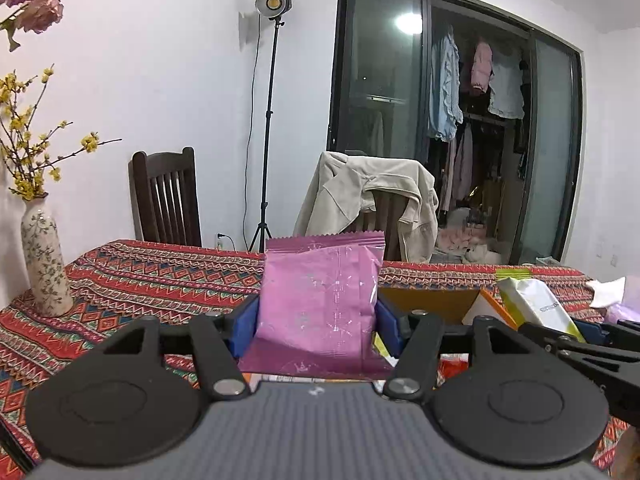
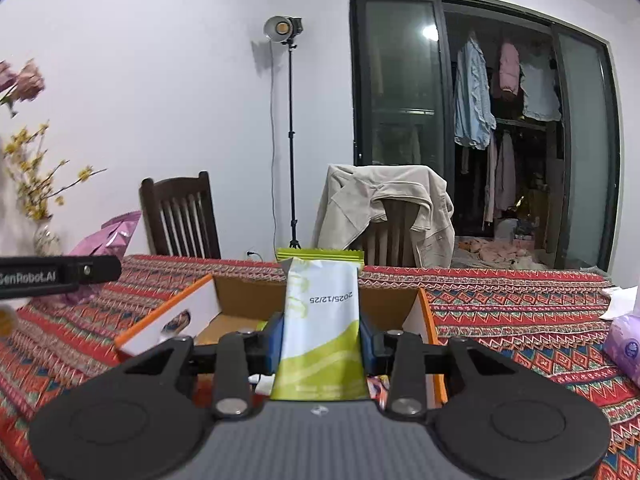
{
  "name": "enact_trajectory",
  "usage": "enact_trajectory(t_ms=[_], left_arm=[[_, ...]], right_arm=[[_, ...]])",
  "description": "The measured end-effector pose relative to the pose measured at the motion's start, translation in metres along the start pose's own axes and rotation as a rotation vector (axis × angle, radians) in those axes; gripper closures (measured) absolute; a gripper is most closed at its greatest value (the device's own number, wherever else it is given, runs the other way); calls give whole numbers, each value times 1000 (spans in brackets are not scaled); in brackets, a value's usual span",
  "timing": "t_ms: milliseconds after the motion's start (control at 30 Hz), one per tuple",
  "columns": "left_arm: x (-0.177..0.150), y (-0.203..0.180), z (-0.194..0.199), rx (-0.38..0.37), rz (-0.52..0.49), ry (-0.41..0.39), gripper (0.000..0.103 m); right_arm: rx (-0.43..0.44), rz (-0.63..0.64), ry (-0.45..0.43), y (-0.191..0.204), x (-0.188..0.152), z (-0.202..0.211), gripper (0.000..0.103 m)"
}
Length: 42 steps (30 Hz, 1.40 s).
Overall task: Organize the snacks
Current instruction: 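Carry the pink packet and green-white bar over the orange box, then open both grippers to drop the packets into the box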
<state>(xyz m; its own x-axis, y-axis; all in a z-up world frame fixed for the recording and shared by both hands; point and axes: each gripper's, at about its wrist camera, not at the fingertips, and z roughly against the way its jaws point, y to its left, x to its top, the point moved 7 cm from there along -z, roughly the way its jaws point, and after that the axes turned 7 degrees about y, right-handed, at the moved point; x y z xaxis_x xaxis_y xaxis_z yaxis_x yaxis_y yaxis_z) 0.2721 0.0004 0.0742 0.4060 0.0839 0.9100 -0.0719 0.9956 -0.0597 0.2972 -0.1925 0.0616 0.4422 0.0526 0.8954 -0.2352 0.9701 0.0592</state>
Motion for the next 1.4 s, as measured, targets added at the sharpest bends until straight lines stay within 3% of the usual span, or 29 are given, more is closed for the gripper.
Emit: enact_trajectory(t_ms=[433, 733, 1233, 1333, 1400], left_arm=[[13, -1, -57, 48, 20, 11, 41], [-3, -2, -92, 69, 9, 13, 41], [-20, -6, -109, 56, -43, 56, 41], [-22, -6, -107, 28, -45, 41, 26], [-22, -5, -103, 9, -36, 22, 9]], right_arm=[[-28, -51, 18, -10, 20, -58, 67], [3, -80, 31, -17, 11, -95, 67], [-3, -60, 72, -16, -1, -107, 66], [-7, -64, 84, -18, -5, -107, 59], [-16, -79, 83, -21, -6, -106, 36]])
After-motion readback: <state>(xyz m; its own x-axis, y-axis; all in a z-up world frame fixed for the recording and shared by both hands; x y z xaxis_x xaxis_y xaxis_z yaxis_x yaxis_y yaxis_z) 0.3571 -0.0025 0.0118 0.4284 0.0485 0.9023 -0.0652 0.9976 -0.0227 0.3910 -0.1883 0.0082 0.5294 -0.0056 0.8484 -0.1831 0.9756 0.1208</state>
